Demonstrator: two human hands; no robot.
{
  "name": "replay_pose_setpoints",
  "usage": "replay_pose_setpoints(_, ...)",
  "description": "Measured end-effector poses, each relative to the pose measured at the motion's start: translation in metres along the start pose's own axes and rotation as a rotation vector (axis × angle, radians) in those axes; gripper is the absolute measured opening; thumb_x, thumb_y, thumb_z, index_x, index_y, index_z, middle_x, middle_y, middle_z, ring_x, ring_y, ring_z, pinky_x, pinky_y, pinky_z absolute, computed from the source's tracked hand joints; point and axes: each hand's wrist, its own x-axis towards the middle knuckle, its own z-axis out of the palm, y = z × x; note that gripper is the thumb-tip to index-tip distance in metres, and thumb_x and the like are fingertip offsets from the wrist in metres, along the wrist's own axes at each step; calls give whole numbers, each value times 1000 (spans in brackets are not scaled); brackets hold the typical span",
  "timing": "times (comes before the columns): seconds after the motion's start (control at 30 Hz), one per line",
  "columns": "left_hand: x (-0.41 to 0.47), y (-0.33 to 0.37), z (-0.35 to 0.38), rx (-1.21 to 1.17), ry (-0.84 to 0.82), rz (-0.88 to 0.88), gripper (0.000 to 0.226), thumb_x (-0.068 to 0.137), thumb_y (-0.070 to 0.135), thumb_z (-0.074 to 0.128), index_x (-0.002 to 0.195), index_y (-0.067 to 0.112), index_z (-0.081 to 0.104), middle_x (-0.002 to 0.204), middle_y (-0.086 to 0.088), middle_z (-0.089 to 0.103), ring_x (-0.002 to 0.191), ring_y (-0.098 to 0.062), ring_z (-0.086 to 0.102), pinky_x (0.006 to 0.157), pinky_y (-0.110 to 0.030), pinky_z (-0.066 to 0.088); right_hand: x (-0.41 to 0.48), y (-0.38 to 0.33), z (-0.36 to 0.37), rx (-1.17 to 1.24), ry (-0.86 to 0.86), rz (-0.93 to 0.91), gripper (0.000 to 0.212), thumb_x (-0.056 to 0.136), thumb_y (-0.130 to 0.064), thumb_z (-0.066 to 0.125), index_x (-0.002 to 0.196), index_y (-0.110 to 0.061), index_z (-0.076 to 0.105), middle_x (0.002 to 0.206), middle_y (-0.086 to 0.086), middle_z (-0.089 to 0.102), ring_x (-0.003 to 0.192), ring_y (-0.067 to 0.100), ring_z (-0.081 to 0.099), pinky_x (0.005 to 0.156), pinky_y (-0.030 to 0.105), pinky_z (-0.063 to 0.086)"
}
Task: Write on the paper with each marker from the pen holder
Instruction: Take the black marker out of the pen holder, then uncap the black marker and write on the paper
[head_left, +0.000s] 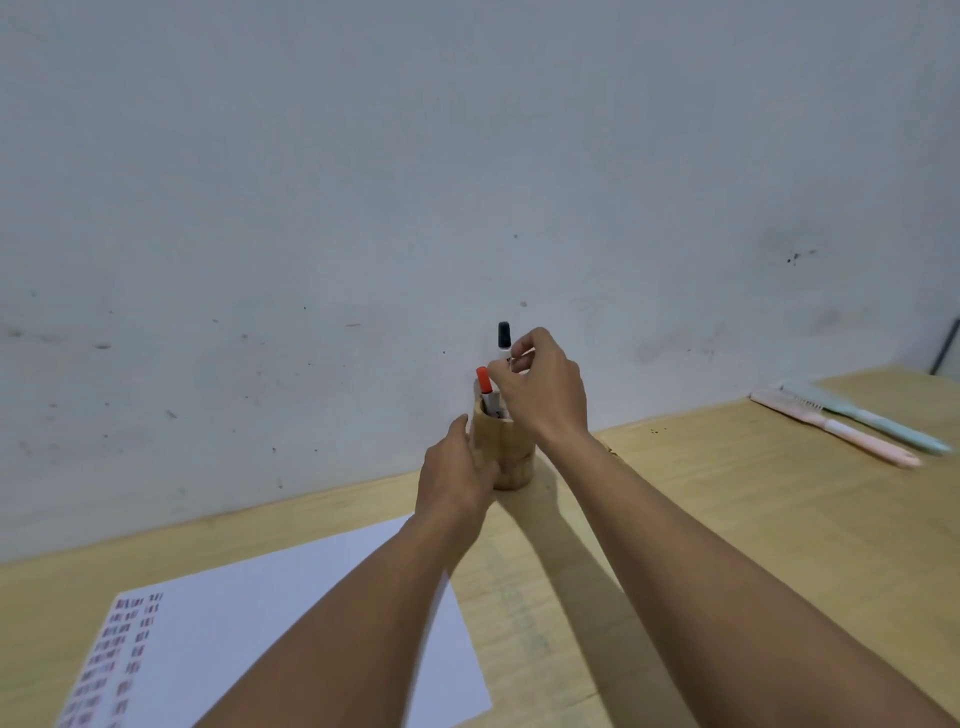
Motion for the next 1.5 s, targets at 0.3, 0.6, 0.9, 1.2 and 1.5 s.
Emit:
replay_pose_setpoints(0.3,-36,21,-90,10,153,57,62,93,24,67,150,20,42,137,-6,59,124,-21,57,98,-30,44,-36,-54,-14,-119,-123,-249,18,94,-28,59,109,-22,68,98,-8,72,80,20,68,76,41,56)
replay_pose_setpoints(0.6,-103,34,-169,-92,266,172,34,93,16,61,123,29,68,101,8,72,81,4,65,64,-7,42,-97,-98,-13,-421,-255,-467,22,97,-17,59,113,-25,73,107,-2,70,100,23,65,79,36,48)
replay_pose_setpoints(0.9,-142,16,-200,-197,387,110,16,93,13,62,95,19,77,80,-2,76,82,-22,71,79,-34,59,-168,-119,8,-178,-81,-410,13,94,-30,64,95,-17,65,98,-1,61,77,19,62,67,34,43)
replay_pose_setpoints(1.2,-166,2,-226,-263,395,77,15,94,14,65,89,22,76,80,0,77,84,-18,74,84,-44,60,-211,-154,26,561,-320,353,33,94,-39,67,82,-8,70,73,4,61,62,16,61,51,27,52)
replay_pose_setpoints(1.5,-189,-7,-250,-273,330,60,16,95,9,61,87,11,75,87,-13,76,81,-23,73,76,-35,63,-230,-168,45,1022,-401,499,10,92,-5,63,82,-2,64,66,6,59,51,12,54,52,16,52)
